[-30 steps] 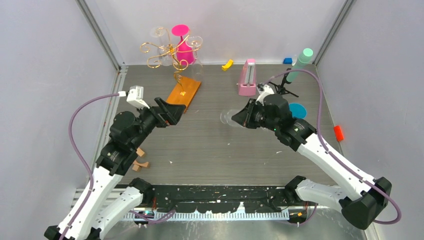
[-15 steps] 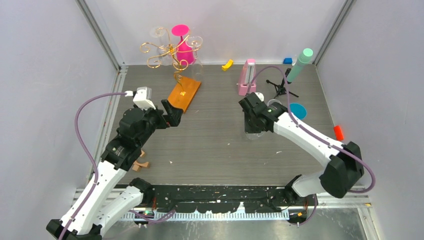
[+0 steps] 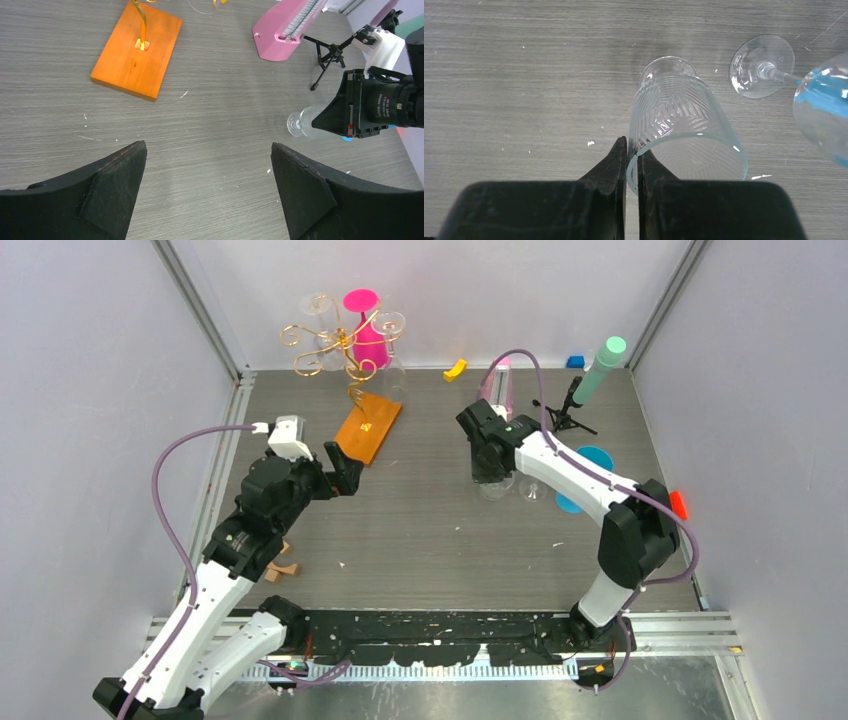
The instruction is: Take the wine glass off the wine glass rack
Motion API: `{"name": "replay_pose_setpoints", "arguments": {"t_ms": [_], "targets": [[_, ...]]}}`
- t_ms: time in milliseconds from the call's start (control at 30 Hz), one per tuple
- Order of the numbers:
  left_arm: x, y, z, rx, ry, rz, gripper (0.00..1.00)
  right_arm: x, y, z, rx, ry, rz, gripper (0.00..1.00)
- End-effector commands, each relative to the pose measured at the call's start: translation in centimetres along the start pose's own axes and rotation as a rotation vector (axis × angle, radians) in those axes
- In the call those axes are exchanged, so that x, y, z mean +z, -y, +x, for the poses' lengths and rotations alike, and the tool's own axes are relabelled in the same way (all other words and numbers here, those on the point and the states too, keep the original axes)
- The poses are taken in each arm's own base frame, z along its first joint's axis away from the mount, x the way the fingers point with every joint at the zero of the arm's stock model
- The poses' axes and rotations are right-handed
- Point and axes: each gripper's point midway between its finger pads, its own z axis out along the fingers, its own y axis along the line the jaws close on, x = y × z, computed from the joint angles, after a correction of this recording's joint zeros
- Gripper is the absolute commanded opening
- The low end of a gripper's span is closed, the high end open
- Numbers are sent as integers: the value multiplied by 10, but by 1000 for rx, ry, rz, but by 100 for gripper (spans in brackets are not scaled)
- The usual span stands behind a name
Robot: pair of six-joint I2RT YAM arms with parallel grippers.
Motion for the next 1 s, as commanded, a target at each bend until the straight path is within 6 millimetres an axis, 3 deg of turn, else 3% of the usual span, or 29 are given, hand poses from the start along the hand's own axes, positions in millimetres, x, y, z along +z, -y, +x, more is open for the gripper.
{"name": "replay_pose_setpoints", "arguments": {"t_ms": [0,600,800,967], "targets": [[-3,-4,-7,26,30,-17,98,-5,-3,-29,4,56,-10,1],[-2,-4,-7,28,21,-25,99,18,-1,-20,5,-75,-46,14],[-3,-1,-10,20,21,-16,99,13,3,-28,3,-57,-26,18],[-5,1,-17,11,31,-17,99,3,2,-37,9,-21,-35,29]]}}
